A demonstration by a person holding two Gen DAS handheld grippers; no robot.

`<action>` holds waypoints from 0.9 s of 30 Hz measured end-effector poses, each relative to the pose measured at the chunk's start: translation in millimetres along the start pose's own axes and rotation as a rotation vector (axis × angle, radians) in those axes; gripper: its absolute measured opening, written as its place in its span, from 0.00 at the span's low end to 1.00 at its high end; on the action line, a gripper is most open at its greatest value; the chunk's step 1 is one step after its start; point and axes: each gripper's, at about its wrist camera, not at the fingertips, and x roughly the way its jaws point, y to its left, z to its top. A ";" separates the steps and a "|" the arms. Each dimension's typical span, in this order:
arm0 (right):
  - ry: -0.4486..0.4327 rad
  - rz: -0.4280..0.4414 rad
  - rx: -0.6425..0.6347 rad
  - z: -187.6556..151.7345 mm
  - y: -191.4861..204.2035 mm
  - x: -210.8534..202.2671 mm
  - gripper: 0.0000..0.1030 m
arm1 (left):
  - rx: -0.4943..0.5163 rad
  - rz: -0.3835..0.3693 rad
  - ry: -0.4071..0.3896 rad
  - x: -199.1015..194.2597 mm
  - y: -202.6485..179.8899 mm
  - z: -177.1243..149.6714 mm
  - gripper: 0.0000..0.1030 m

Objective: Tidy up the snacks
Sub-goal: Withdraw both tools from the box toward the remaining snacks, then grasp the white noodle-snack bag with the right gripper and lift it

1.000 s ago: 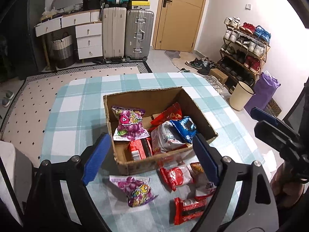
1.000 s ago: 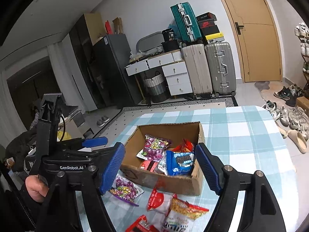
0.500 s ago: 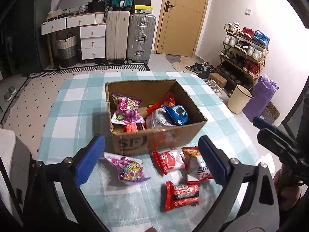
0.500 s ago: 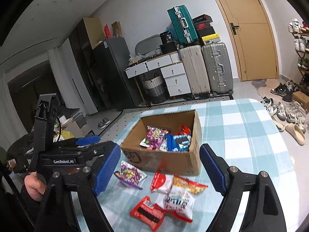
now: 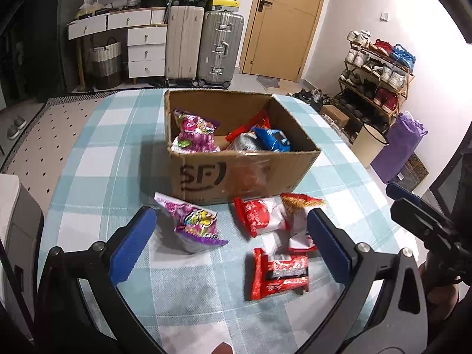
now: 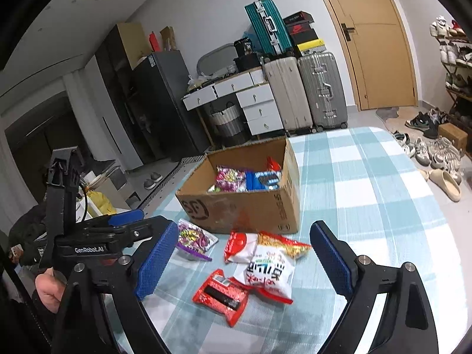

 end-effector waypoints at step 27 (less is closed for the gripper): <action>0.221 -0.036 0.098 -40.8 -35.3 98.6 0.90 | -0.116 0.000 0.075 51.7 75.5 -36.4 0.99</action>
